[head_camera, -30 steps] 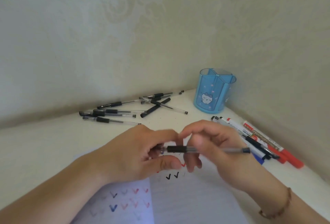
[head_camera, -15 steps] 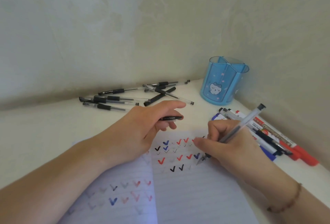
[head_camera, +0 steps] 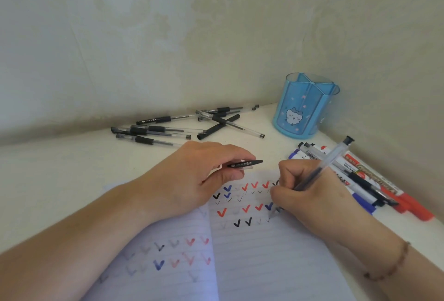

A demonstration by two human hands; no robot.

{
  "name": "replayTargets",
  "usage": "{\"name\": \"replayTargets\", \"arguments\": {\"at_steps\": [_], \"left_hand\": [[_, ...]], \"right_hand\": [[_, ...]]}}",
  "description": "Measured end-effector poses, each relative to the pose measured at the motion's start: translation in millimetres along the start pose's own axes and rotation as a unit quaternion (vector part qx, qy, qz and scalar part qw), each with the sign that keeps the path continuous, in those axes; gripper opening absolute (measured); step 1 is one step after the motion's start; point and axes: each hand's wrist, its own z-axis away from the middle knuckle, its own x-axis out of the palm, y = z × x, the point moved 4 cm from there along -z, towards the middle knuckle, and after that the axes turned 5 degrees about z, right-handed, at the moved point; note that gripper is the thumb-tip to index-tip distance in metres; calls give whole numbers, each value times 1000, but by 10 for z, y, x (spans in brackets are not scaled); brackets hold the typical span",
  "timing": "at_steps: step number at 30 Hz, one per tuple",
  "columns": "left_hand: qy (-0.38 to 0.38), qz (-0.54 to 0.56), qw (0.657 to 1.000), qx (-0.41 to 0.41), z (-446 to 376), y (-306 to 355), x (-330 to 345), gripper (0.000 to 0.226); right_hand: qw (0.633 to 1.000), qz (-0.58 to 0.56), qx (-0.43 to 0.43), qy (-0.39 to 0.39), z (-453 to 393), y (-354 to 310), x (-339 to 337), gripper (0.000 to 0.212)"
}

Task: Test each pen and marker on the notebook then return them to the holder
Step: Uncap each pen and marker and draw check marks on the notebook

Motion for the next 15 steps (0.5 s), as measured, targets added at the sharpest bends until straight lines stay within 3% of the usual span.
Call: {"name": "replayTargets", "arguments": {"at_steps": [3,8,12,15], "left_hand": [[9,18,1000,-8,-7,-7,-10,27],[14,50,998,-45,0,-31,-32,17],[23,42,998,-29,-19,-7,-41,21],[28,50,998,-14,-14,9,-48,17]], "right_hand": [[999,-48,3,16,-12,6,-25,43],[943,-330,0,45,-12,-62,-188,48],[940,-341,1,23,7,-73,-194,10],[943,-332,10,22,10,-76,-164,18]]}}
